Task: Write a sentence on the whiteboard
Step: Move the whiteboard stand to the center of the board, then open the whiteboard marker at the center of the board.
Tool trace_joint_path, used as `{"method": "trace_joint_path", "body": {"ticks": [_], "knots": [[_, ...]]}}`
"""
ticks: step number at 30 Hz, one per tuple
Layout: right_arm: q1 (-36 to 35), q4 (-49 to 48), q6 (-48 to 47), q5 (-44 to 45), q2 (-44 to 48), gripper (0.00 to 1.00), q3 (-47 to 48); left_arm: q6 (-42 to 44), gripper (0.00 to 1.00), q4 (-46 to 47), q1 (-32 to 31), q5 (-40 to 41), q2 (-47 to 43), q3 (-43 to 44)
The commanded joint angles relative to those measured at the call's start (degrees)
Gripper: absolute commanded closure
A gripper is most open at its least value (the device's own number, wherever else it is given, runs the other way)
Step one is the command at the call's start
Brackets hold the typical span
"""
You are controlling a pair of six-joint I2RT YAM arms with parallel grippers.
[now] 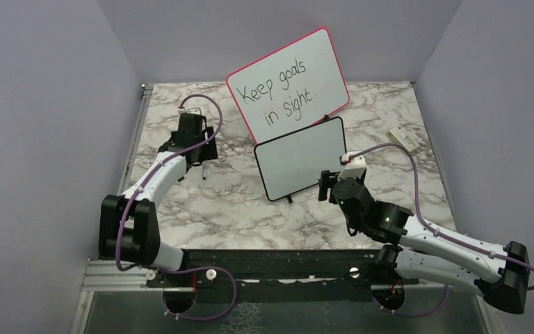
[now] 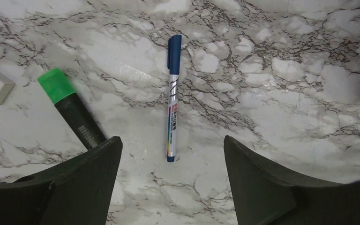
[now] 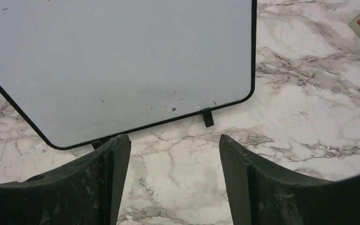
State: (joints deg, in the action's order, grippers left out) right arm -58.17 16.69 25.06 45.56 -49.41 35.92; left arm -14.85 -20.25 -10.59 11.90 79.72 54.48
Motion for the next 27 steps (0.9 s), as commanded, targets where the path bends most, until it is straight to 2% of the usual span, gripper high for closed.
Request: {"method": "trace_joint_path", "body": {"ticks": [1, 4, 7, 16, 22, 27], "knots": [[-0.3, 1.0, -2.3, 5.2, 3.3, 0.25, -1.2, -0.1, 0.25, -4.7, 2.0, -3.5, 6.2, 6.2], [-0.3, -0.9, -4.2, 5.9, 4.8, 0.25, -2.3, 0.4, 0.36, -5.4, 2.8, -3.6, 10.3, 8.9], [-0.3, -2.1, -5.5, 7.0, 5.5, 0.25, -3.1, 1.3, 0.39, -7.4, 2.9, -4.3, 14.8, 12.0], [-0.3, -6.7, -11.1, 8.0, 4.1, 0.25, -3.7, 3.3, 0.62, -10.5, 3.1, -5.4, 23.6, 16.8], [-0.3, -9.3, -14.1, 7.7, 2.7, 0.25, -4.2, 4.1, 0.7, -11.1, 3.4, -5.7, 27.1, 18.2], [-0.3, -9.7, -14.8, 7.2, 1.4, 0.25, -4.1, 4.3, 0.72, -11.6, 3.5, -5.5, 29.7, 20.1]]}}
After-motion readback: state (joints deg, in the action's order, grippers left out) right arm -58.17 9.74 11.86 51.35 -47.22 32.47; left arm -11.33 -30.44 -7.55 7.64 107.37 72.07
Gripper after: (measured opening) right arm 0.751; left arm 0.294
